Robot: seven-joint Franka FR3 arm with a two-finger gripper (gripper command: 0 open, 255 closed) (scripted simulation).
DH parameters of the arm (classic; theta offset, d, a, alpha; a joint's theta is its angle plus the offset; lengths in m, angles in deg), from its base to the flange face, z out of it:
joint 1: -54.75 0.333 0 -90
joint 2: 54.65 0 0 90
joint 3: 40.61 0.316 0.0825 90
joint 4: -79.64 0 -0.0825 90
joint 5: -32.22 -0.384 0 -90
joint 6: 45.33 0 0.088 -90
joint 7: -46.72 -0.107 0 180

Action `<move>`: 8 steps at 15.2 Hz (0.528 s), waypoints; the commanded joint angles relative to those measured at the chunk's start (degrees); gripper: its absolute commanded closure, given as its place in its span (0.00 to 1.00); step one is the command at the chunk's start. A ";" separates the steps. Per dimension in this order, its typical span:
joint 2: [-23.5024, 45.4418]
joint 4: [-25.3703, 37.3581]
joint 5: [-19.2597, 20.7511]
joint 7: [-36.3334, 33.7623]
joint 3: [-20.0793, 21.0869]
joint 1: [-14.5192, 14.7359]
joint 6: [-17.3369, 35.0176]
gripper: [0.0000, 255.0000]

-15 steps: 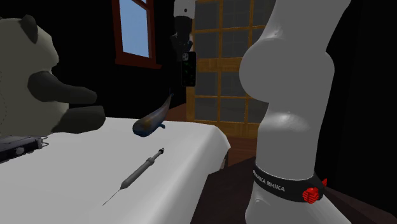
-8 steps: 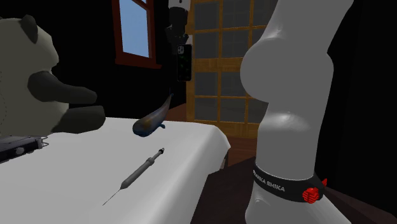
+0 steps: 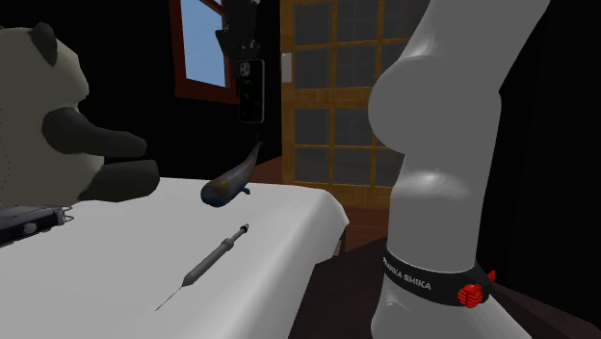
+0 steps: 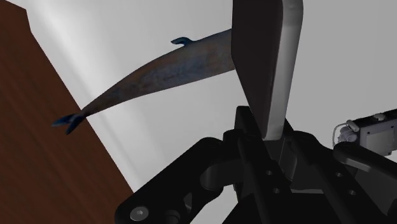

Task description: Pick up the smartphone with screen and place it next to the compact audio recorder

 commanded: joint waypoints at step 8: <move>-0.79 -0.91 -1.34 -12.65 8.39 4.64 0.75 1.00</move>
